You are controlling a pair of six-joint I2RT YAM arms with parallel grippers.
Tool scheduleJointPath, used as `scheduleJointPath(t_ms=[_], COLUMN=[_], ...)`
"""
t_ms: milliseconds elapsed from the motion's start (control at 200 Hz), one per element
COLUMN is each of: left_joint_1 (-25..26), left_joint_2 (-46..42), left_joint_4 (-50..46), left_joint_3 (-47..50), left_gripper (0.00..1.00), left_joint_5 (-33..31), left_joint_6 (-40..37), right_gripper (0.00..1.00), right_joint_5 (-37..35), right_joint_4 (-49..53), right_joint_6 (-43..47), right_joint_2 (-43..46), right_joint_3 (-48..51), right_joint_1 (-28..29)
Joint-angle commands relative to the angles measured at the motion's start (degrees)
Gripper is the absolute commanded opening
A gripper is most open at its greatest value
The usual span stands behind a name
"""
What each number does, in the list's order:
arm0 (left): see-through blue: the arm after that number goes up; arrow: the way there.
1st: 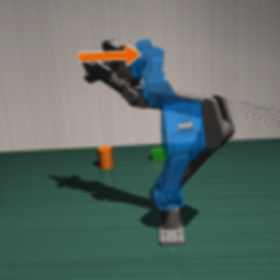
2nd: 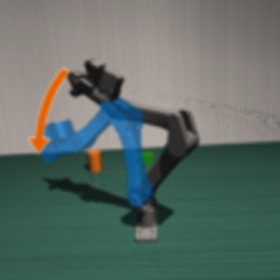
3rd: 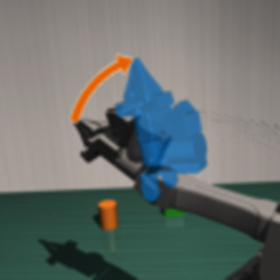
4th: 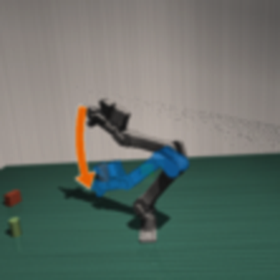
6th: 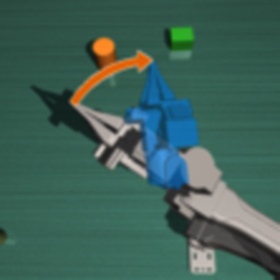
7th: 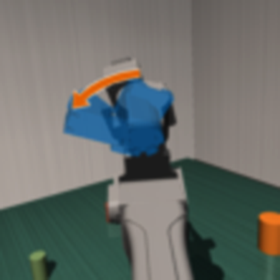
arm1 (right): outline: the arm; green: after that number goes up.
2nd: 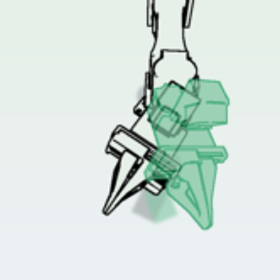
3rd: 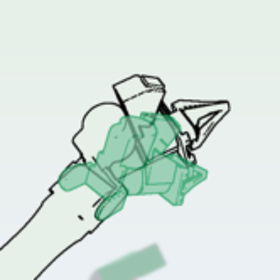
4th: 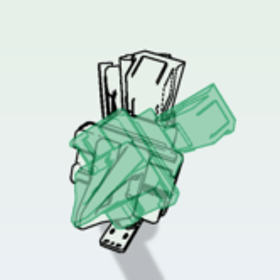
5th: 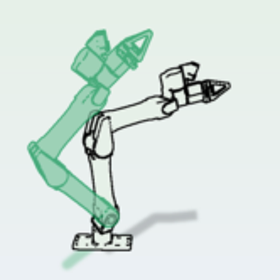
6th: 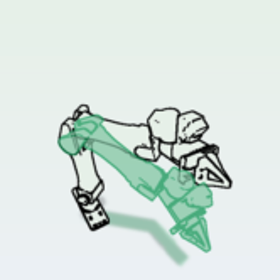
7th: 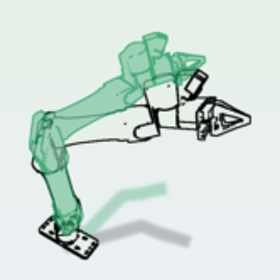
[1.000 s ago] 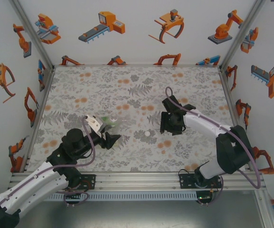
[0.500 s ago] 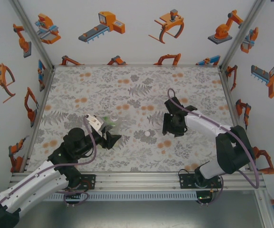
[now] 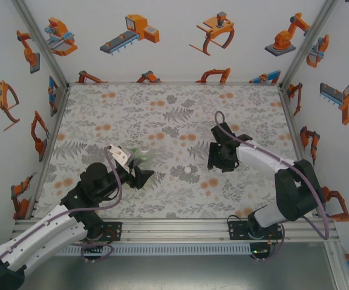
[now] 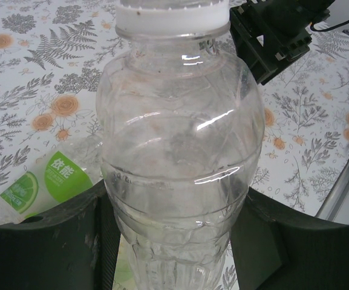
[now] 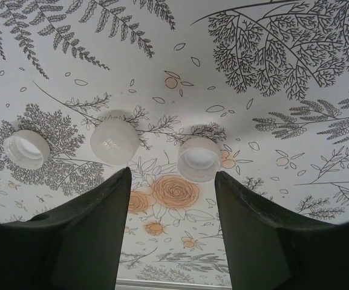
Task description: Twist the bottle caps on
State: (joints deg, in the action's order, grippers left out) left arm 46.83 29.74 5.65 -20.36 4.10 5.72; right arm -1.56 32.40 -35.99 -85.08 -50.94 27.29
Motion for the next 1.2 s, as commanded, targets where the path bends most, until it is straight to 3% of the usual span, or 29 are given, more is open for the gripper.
scheduleJointPath(t_ms=[0, 716, 1192], left_joint_1=[-0.33, -0.35, -0.33], left_joint_2=[0.10, 1.44, 1.46], left_joint_4=[2.97, 4.03, 4.19], left_joint_3=[-1.17, -1.20, -1.09], left_gripper=[0.00, 0.00, 0.00], left_joint_5=[-0.32, -0.41, -1.02], left_joint_6=[0.88, 0.79, 0.84], right_gripper=[0.54, 0.50, 0.48], right_joint_5=[-0.98, -0.20, -0.20], right_joint_4=[-0.28, -2.52, -0.68], right_joint_6=[0.93, 0.83, 0.83], right_joint_2=[-0.69, -2.90, 0.92], right_joint_3=[0.67, 3.07, -0.24], right_joint_1=[-0.62, -1.27, -1.24])
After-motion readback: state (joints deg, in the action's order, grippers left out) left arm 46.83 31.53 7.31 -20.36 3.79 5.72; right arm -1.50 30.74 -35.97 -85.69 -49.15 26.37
